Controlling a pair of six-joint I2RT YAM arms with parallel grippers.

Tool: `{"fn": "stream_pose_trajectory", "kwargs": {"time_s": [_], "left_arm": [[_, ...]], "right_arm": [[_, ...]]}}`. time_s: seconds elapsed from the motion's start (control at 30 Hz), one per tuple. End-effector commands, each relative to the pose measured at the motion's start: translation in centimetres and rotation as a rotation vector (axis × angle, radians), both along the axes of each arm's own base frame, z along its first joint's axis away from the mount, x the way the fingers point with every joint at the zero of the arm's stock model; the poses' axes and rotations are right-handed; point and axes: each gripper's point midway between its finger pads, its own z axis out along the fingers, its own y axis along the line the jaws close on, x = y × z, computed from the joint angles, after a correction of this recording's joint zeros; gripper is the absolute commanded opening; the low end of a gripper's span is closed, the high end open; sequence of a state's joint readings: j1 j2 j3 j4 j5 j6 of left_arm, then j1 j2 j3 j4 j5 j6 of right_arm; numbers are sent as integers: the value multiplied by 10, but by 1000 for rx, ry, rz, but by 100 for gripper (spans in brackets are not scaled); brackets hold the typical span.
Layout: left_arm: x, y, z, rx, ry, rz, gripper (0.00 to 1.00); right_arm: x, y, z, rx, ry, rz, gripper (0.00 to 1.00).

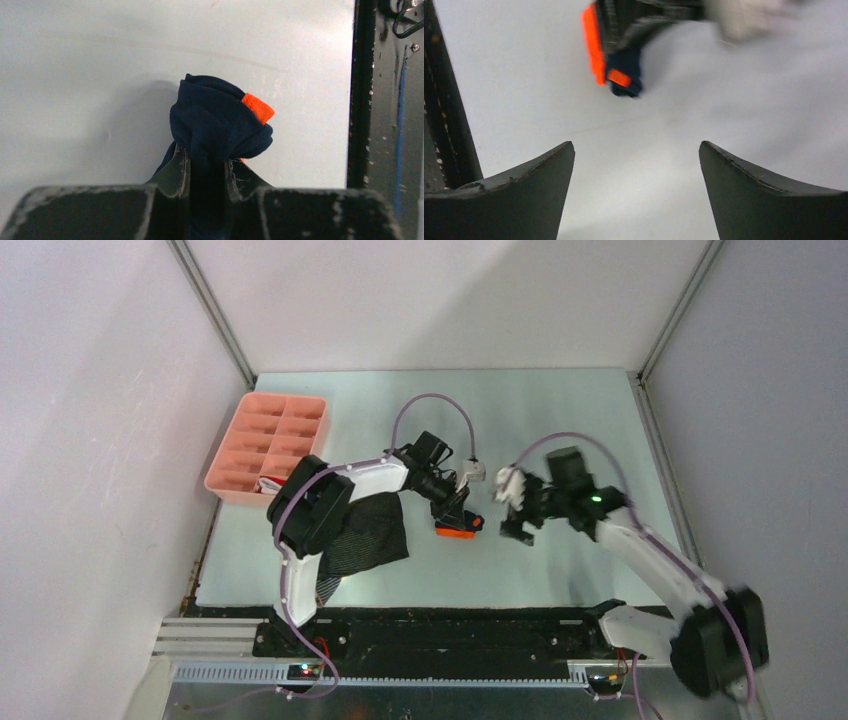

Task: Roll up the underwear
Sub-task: Pick up the underwear from the center of the board, then place the underwear in the storage box.

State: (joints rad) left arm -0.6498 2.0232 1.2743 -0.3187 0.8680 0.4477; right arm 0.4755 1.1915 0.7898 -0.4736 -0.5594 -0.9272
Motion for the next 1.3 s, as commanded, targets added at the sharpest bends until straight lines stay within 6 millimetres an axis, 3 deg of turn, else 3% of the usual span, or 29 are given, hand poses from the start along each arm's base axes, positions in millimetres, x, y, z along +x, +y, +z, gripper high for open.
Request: {"fn": "stream_pose_trajectory", "kwargs": {"time_s": [0.0,0.03,0.07,0.13,0.23,0.33,0.37,0.53,0.7,0.8,0.83,0.87,1.03,1.27], "left_arm": [[6,28,32,230,81,175,0],[21,24,49,223,47,201,0],[20,29,55,254,75,221,0],[40,36,78,250,49,289,0],[74,68,115,234,-61,395,0],[101,116,145,229,-213,470,0],[108,127,151,227,-271,462,0],[143,219,176,212,-431,522,0],[143,293,163,346,-479,395,0],[133,339,142,488,-377,324,0],[136,356,147,529,-377,340,0],[128,362,134,544,-310,311,0],[129,401,114,614,-235,314,0],[136,425,91,717,-213,281,0]], "right_arm": [[-21,-37,62,181,152,-289,99],[-16,-47,68,206,151,-359,99],[-14,-50,70,234,189,-423,99],[-5,-56,69,268,236,-509,99],[12,-57,68,305,287,-567,99],[28,-49,74,347,323,-574,96],[30,-46,76,362,336,-564,95],[42,-39,82,388,356,-553,90],[41,-35,81,399,378,-539,87],[39,-32,80,407,406,-527,85],[39,-32,79,408,412,-527,84],[39,-32,79,409,414,-525,84],[40,-33,73,391,421,-532,84],[42,-35,70,379,419,-541,84]]}}
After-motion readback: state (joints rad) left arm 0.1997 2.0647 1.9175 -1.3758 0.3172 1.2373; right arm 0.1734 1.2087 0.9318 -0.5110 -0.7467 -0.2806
